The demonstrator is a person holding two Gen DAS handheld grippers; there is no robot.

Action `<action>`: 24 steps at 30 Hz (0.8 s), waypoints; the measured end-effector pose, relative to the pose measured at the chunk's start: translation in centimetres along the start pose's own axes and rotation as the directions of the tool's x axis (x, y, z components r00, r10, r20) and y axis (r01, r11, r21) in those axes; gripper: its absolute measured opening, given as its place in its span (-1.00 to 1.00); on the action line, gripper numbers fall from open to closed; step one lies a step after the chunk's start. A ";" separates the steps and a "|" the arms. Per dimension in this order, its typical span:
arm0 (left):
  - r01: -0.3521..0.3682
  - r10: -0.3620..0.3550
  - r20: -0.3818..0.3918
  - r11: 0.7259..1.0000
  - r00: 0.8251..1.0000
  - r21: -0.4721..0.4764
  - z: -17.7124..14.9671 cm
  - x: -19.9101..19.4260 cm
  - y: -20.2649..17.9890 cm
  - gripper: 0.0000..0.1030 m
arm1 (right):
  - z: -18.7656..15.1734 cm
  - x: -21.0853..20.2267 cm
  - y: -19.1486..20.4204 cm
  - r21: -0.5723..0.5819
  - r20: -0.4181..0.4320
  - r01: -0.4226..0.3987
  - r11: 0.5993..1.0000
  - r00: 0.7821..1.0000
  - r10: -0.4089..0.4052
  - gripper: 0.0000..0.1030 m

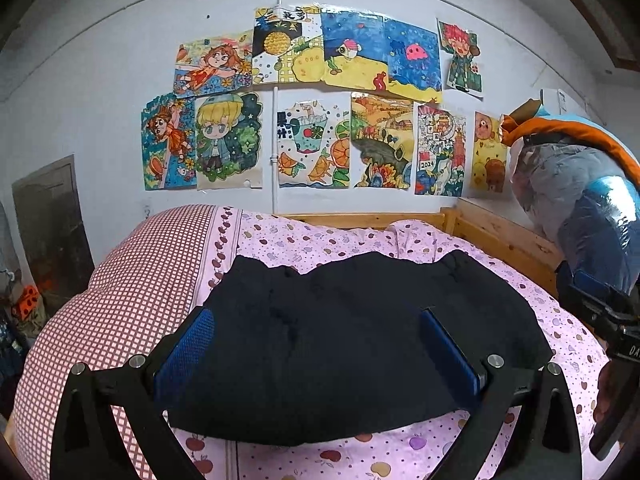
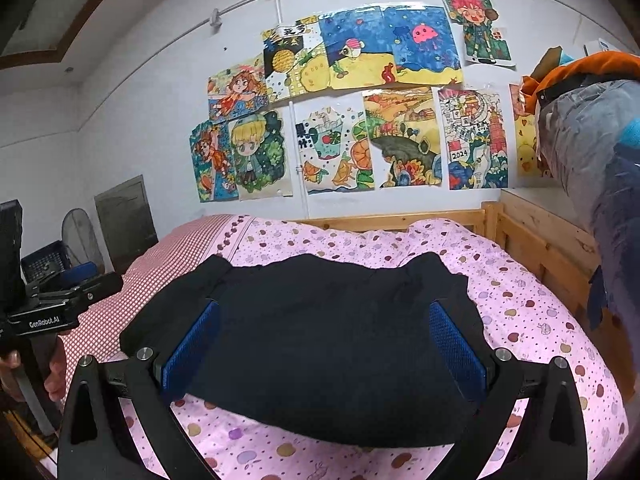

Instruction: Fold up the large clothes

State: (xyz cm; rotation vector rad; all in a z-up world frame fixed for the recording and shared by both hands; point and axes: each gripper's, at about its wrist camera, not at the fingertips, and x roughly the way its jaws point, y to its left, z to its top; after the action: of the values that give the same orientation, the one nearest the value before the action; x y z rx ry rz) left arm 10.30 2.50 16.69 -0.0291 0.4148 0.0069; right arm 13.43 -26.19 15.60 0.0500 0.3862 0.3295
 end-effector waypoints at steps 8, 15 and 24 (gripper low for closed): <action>-0.028 0.029 0.018 0.999 0.999 -0.021 -1.6 -1.2 0.3 1.00 | -1.7 -0.2 0.5 0.006 -0.032 0.011 1.000 0.999 -0.011 0.97; -0.042 0.042 0.018 0.999 0.999 0.005 -3.4 -1.3 0.3 1.00 | -3.2 -0.2 1.2 -0.029 -0.043 0.031 0.999 0.999 -0.032 0.97; -0.060 0.062 -0.053 0.997 0.997 0.037 -5.1 -0.2 0.3 1.00 | -5.1 0.8 1.7 -0.037 -0.125 0.031 0.999 0.992 -0.035 0.97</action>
State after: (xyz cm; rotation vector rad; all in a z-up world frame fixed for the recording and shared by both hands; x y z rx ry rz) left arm 8.07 2.68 12.05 0.0185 0.4702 0.0595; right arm 11.65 -24.40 10.80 -0.0118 0.5052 0.3075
